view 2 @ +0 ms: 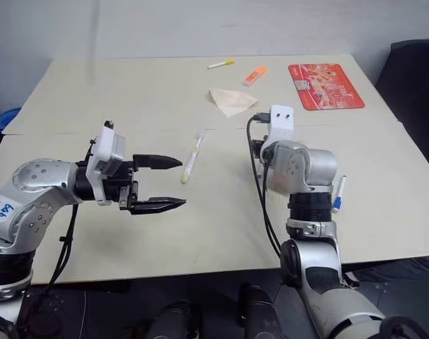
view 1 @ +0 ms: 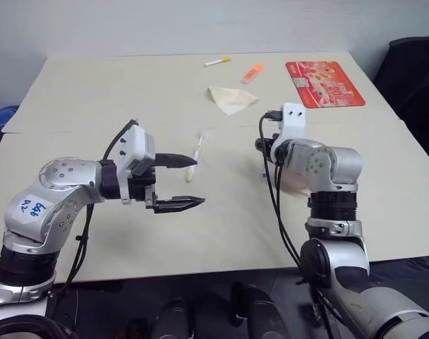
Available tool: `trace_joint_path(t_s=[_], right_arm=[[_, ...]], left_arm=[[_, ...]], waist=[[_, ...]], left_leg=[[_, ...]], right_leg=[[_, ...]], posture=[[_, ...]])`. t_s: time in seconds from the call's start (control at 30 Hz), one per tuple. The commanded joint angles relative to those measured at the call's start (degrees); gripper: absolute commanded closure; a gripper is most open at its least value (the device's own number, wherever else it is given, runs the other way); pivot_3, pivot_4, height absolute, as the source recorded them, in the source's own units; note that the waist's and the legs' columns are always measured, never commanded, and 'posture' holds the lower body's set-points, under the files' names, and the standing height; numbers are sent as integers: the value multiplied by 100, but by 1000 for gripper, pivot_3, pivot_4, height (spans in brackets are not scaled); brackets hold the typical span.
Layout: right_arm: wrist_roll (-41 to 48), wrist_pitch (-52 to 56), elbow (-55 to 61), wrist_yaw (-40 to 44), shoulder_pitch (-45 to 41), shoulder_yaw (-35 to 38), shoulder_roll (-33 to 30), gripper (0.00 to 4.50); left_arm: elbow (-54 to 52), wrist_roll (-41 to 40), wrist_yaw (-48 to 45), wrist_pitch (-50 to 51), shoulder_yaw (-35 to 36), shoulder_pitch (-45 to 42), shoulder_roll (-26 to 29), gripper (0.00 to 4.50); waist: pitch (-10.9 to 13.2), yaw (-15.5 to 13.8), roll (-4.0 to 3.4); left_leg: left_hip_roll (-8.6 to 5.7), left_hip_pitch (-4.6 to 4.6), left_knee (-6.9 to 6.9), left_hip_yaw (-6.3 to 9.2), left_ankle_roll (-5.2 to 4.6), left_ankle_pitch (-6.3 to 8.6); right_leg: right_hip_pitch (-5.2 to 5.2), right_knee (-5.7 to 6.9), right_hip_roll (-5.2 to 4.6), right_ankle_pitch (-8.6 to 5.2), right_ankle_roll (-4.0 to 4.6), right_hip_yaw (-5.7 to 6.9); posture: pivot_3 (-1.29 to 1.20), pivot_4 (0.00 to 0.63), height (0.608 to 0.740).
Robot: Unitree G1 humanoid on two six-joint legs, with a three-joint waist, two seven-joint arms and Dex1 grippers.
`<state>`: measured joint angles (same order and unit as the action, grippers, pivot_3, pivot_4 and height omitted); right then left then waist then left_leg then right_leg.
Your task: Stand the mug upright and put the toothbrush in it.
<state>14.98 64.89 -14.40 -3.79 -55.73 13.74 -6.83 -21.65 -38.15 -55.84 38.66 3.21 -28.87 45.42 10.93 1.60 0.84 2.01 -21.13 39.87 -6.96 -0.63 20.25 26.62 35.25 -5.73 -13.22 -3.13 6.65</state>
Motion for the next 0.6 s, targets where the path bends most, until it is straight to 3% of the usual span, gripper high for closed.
trace_joint_path(t_s=[0.03,0.43,0.53,0.6], right_arm=[[-170,-63,-164,-90,34,-120,6,2185],[-130,265,116,-275,153,271,142,2185],[-36,336,5,-392,154,554,398,2783],[-57,290,-20,-379,164,552,464,3412]], left_arm=[[-169,-52,24,-74,148,-8,17,0],[-85,-52,59,-89,125,-99,-21,0],[-26,-24,39,-110,96,-165,-36,0],[8,-5,20,-120,80,-202,-43,0]], waist=[[0,5,0],[1,14,-1],[0,16,-1],[0,30,-1]], left_leg=[[0,-1,0,0,0,0],[3,-1,-2,2,1,0],[4,1,-2,1,1,0],[5,1,-3,1,1,0]], right_leg=[[0,0,0,0,0,0],[1,0,2,0,0,1],[1,-1,2,0,0,0],[1,0,4,0,0,0]], posture=[[0,150,740],[0,150,740],[0,150,740],[0,150,740]])
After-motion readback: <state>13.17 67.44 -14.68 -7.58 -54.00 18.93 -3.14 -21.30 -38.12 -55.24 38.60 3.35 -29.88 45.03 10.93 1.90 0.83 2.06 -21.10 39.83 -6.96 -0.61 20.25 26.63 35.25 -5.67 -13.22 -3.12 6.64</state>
